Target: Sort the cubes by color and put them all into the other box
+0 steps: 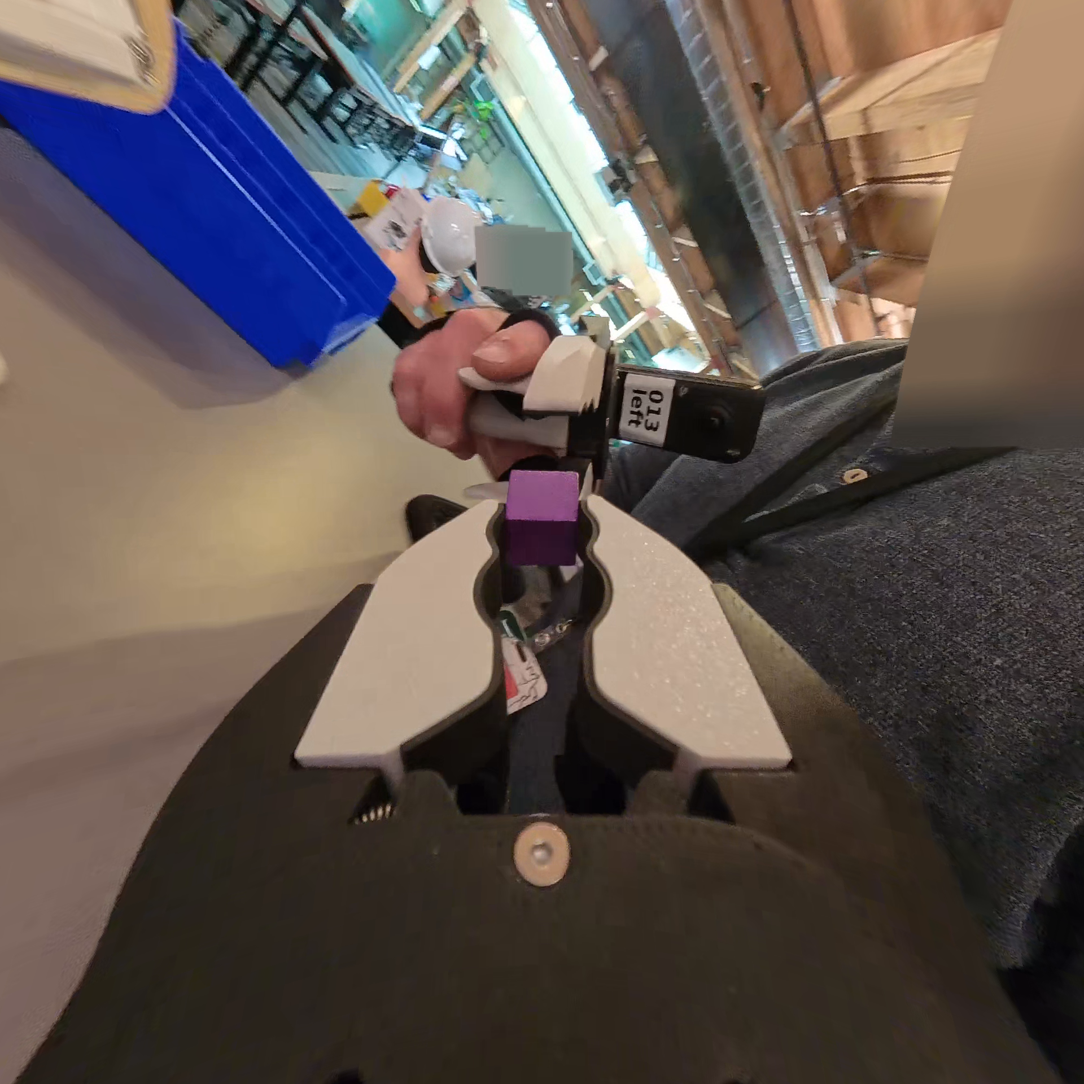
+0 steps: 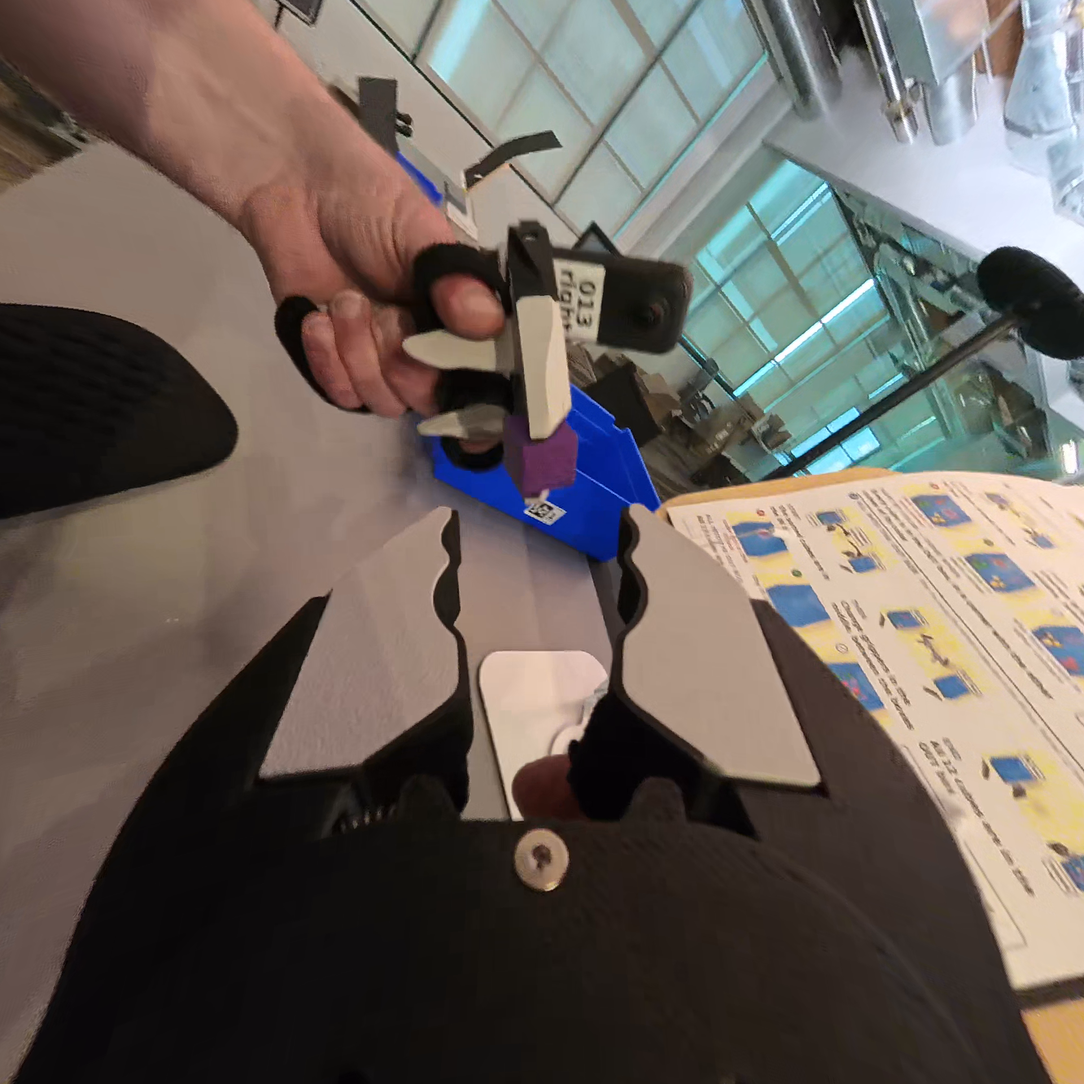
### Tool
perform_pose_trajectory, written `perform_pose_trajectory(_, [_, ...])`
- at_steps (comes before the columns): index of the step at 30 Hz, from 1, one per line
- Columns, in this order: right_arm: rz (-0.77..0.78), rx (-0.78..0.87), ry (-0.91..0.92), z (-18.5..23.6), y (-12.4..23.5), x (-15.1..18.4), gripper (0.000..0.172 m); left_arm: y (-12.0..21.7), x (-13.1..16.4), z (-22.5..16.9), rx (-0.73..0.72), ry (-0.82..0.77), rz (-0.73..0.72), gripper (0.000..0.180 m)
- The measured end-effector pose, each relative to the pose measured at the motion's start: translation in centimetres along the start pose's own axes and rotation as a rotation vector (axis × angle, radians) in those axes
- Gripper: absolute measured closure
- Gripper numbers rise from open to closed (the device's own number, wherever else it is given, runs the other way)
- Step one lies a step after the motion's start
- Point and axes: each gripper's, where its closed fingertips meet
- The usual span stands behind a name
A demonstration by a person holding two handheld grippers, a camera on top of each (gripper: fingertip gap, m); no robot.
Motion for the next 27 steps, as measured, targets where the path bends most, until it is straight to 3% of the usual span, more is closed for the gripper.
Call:
perform_pose_trajectory(4, [0.003, -0.038, 0.002, 1.6, 0.1, -0.1, 0.123, -2.6, 1.1, -0.5, 0.082, 0.031, 0.037, 0.157])
perform_pose_trajectory(7, [0.008, -0.016, -0.007, 2.0, 0.4, -0.1, 0.142, -3.8, 1.7, -0.4, 0.122, 0.055, 0.057, 0.157])
perform_pose_trajectory(11, [0.013, -0.029, -0.060, 2.5, 1.2, 0.2, 0.145, -4.8, 2.1, -0.5, 0.183, 0.084, 0.065, 0.158])
perform_pose_trajectory(17, [0.025, 0.033, -0.170, 0.6, 4.3, 1.6, 0.149, -4.3, 0.3, -0.5, 0.256, 0.110, -0.060, 0.158])
perform_pose_trajectory(21, [0.177, 0.229, -0.313, -5.3, 9.3, 8.3, 0.149, -3.0, -0.1, -0.3, 0.210, 0.070, -0.097, 0.180])
perform_pose_trajectory(27, [0.632, 0.553, -0.496, -13.3, 20.3, 25.8, 0.149, -1.8, 0.3, 1.3, 0.123, 0.101, -0.128, 0.180])
Point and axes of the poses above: each gripper's, where its closed fingertips meet, y back along the fingers, x out of its underside, z = x × y across the jaws, and after that the axes turned 10 degrees about z, right-handed
